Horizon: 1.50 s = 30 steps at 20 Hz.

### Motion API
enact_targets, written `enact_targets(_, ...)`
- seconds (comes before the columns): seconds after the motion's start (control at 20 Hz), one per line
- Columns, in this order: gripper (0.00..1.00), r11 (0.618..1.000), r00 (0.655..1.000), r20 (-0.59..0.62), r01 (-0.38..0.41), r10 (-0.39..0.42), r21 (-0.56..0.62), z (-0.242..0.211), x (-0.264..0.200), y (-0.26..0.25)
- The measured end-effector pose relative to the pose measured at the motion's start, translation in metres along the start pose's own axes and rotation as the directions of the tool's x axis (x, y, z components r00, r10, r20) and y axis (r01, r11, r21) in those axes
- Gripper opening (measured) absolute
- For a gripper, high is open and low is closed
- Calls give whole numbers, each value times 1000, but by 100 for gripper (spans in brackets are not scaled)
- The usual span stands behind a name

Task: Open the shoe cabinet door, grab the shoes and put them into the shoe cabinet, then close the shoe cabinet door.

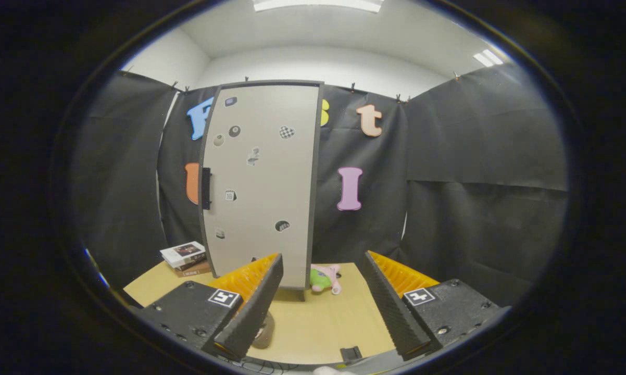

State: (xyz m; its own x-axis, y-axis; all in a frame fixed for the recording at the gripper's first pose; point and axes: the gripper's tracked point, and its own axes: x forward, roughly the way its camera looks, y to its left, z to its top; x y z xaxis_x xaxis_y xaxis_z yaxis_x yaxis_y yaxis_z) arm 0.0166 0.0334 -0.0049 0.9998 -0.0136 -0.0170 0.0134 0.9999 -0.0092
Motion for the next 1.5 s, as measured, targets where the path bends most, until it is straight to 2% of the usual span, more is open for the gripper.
enact_targets(0.05,100,1000,1000,-3,10,-10,0,1,5,3)
enact_targets(0.2,99,999,999,10,-33,33,6,8,23,36)
enact_targets(0.4,99,999,999,19,-46,45,23,19,64,79)
enact_targets(0.5,99,993,995,19,-103,102,56,24,90,115)
enact_targets(0.7,99,981,986,4,-165,165,107,38,143,175)
enact_targets(0.95,99,959,965,-2,-259,261,119,49,201,255)
enact_targets(1.2,99,941,947,-4,-318,320,116,62,246,316)
enact_targets(1.45,90,937,941,-25,-334,338,100,64,280,349)
enact_targets(1.5,83,938,941,-38,-331,336,102,63,287,352)
